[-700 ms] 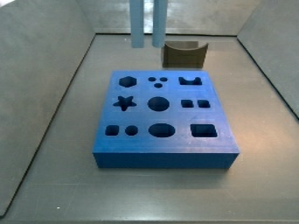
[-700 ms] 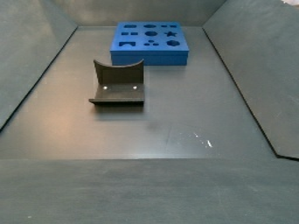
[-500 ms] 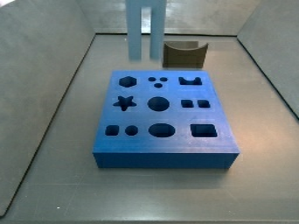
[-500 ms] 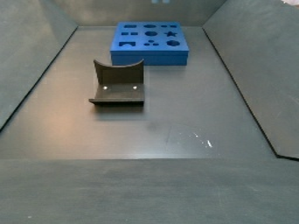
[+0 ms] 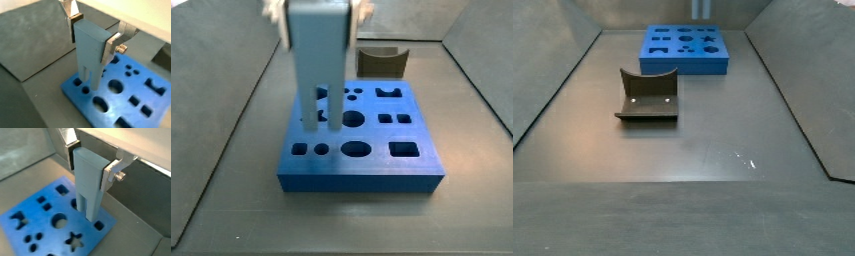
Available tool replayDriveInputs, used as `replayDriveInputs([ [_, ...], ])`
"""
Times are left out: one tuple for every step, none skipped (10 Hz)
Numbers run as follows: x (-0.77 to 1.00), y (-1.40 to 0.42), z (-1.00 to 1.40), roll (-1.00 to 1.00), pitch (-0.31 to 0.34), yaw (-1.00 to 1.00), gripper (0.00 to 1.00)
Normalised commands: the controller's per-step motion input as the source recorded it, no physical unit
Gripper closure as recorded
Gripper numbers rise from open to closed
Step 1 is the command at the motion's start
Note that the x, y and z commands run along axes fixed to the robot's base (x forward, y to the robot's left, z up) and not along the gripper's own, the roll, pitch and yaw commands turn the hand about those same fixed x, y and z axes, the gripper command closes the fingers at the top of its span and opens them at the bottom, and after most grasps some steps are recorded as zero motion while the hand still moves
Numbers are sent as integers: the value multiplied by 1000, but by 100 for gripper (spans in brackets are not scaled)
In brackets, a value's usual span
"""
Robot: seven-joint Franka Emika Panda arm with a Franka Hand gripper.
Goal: Insert the square-circle object.
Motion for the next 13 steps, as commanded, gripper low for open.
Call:
replayDriveInputs([
  [-6, -80, -283, -94, 0, 0, 100],
  [0, 0, -243, -139, -4, 3, 100],
  [0, 0, -360, 0, 0, 0, 100],
  [-60, 0, -343, -3, -9, 3, 100],
  [-206, 0, -226, -33, -14, 0, 100],
  [-211, 0, -177, -29, -1, 0, 100],
  [-163, 14, -197, 0, 0, 0, 100],
  [-220, 23, -211, 0, 0, 0, 100],
  [-169, 0, -294, 0, 0, 0, 100],
  [31, 0, -469, -41, 0, -9, 100],
  [246, -43, -589, -61, 0, -26, 100],
  [349, -49, -606, -66, 0, -69, 100],
  [251, 0, -443, -16, 0, -34, 100],
])
